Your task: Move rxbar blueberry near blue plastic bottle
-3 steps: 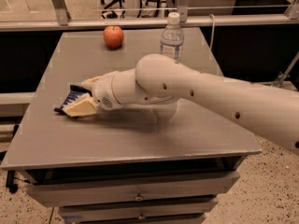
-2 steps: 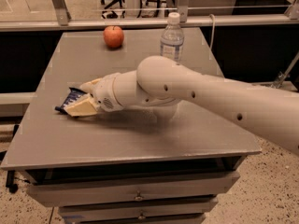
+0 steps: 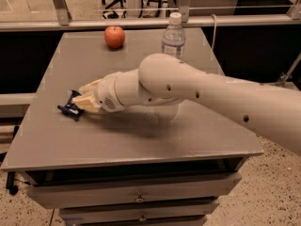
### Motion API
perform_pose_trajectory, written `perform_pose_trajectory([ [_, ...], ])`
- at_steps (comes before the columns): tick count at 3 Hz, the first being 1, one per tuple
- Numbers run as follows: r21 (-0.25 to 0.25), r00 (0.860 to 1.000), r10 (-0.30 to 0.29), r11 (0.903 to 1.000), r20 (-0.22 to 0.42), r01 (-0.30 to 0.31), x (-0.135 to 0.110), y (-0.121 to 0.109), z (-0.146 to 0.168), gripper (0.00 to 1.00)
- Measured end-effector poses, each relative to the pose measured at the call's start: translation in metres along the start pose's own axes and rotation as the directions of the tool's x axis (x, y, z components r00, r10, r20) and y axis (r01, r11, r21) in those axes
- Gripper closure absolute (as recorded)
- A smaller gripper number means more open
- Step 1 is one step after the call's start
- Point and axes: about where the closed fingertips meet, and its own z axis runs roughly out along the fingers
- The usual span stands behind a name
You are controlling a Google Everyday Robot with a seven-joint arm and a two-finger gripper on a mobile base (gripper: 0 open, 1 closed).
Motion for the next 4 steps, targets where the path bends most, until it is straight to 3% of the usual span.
perform_pose_trajectory([
  [4,0.0,1.0,0.0,1.0,0.0,0.0,-0.0008,0.0,-0.0004,1.0],
])
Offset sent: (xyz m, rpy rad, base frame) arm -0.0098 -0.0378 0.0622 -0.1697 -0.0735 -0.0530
